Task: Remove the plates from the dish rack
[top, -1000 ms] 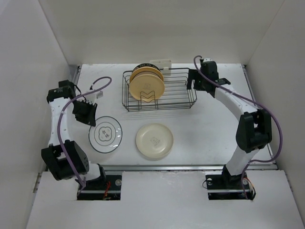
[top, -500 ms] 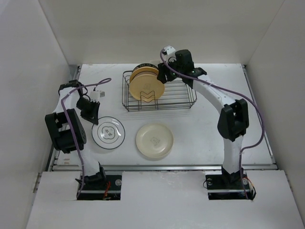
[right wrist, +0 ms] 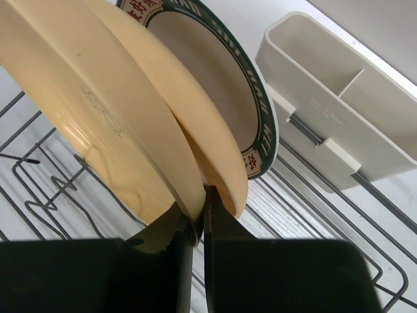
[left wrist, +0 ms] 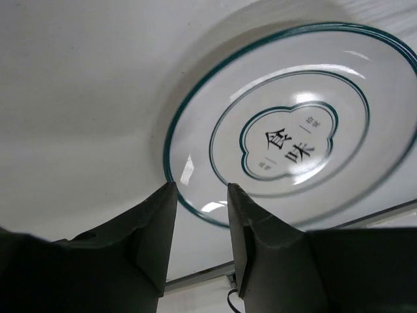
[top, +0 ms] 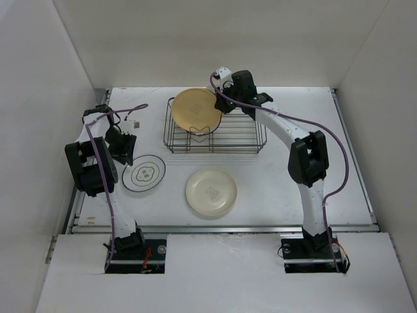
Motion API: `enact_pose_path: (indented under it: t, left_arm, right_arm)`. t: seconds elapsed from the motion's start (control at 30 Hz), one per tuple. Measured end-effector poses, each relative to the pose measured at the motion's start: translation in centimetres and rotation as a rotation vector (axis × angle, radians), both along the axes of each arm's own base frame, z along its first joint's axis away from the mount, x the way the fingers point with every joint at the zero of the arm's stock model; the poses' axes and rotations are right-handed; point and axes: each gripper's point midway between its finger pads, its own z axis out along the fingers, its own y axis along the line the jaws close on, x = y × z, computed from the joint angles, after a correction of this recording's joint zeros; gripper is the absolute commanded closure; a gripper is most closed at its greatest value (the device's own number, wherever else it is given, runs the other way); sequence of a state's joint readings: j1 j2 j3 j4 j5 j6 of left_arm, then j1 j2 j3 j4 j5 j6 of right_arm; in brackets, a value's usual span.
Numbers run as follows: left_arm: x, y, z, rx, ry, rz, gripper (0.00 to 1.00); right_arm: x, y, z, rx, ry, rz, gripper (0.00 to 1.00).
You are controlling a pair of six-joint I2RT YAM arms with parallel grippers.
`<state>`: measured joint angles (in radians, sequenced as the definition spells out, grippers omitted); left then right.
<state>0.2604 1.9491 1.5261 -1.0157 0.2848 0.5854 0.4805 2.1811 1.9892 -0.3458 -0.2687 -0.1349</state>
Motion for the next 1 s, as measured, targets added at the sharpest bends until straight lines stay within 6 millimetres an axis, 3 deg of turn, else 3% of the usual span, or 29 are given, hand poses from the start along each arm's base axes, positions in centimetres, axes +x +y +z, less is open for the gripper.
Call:
enact_pose_path:
  t: [0.17,0.33,0.43,0.63,0.73,0.8,0.83,0.93,1.0]
  left_arm:
    - [-0.6,-0.1,0.1,0.002,-0.001,-0.003,0.65]
    - [-0.2,-0.3,1.9,0.004,-0.065,0.003,0.65]
    - [0.5,-0.6,3.5,-0.007,-0.117,0.015,0.65]
    - [4.0,-1.0,7.2,-0.013,-0.254,0.007,0.59]
    - [6.1,-2.1,9.8,-0.010,-0.346,-0.036,0.58]
    - [8.0,-3.4,11.9,-0.004,-0.431,-0.093,0.58]
    - [8.9,-4.3,13.0,0.000,-0.477,-0.129,0.58]
    - [11.1,-7.8,15.5,0.011,-0.598,-0.267,0.58]
    - [12.1,-11.2,16.8,0.004,-0.666,-0.370,0.56]
  right_arm:
    - [-0.4,0.0,0.5,-0.001,-0.010,-0.012,1.00]
    - [-0.9,-0.9,2.1,-0.006,-0.033,-0.050,1.00]
    - [-1.7,-1.4,5.1,0.049,-0.056,-0.090,1.00]
    - [-5.4,-0.9,14.1,0.223,-0.116,-0.069,1.00]
    - [-8.1,0.1,16.3,0.293,-0.080,0.044,1.00]
    - [-10.2,0.5,15.4,0.301,-0.009,0.113,1.00]
    - [-11.4,0.5,14.0,0.295,0.042,0.138,1.00]
    - [-15.9,-0.7,7.3,0.234,0.254,0.166,1.00]
    - [-19.5,-2.1,2.0,0.176,0.412,0.154,1.00]
